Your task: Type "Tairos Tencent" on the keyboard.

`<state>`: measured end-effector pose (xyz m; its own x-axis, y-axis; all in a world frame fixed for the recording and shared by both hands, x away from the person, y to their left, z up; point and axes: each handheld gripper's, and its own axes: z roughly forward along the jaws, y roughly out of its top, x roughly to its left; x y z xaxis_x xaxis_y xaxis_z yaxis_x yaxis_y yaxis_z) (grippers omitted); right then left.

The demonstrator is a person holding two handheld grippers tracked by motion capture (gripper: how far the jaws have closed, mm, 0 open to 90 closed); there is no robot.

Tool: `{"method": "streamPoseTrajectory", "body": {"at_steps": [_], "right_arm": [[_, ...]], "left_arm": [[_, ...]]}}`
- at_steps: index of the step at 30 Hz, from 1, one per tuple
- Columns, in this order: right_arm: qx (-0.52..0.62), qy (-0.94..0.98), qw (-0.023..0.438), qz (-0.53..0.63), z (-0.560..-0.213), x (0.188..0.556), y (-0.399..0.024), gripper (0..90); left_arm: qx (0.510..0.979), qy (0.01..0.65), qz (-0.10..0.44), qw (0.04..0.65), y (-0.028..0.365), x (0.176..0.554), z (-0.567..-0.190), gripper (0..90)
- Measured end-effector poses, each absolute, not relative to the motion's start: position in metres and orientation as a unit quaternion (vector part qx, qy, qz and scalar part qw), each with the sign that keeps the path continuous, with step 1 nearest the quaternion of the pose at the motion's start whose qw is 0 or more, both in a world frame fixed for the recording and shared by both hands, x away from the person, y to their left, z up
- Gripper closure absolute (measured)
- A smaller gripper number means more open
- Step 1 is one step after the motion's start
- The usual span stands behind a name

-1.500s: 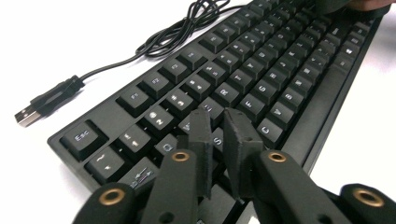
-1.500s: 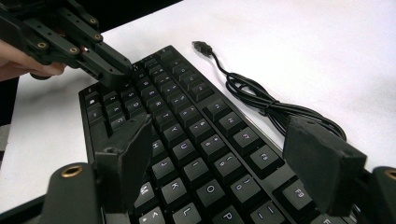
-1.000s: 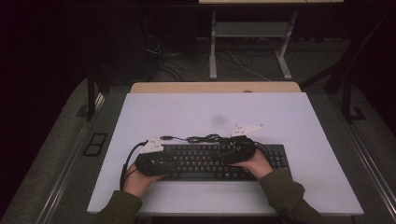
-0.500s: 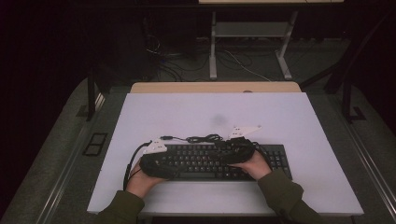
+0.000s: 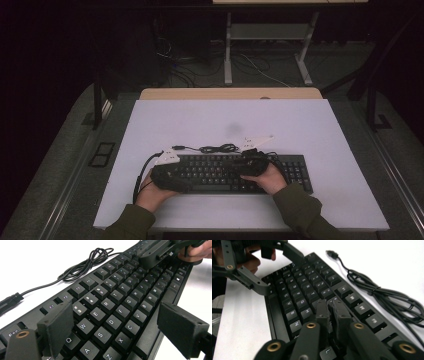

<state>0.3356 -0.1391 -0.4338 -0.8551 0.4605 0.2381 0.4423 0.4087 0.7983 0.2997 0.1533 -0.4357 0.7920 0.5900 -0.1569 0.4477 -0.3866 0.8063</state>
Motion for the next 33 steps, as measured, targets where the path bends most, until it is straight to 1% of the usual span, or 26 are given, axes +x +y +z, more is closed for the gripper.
{"method": "streamPoseTrajectory", "body": {"at_steps": [2,4,7,15,25,33], "right_arm": [[0.27,0.843,0.008,0.464,-0.4353,0.3353,-0.1373,87.8],[0.271,0.846,0.008,0.459,-0.4371,0.3354,-0.1358,89.1],[0.273,0.849,0.008,0.453,-0.439,0.3357,-0.1344,89.2],[0.284,0.852,0.011,0.44,-0.4409,0.3367,-0.1327,89.2],[0.286,0.857,0.013,0.428,-0.4408,0.3368,-0.1307,89.3],[0.289,0.859,0.014,0.422,-0.4409,0.3368,-0.1299,89.4]], "left_arm": [[0.83,0.312,0.078,0.456,0.1531,0.2996,-0.4357,12.9],[0.83,0.311,0.078,0.456,0.1531,0.2995,-0.4356,12.5],[0.83,0.312,0.078,0.456,0.1527,0.2993,-0.4357,11.3],[0.832,0.313,0.074,0.451,0.1499,0.2997,-0.4375,3.8],[0.827,0.317,0.08,0.457,0.1511,0.3001,-0.4355,0.2],[0.826,0.317,0.084,0.458,0.1515,0.3002,-0.4344,0.0]]}}
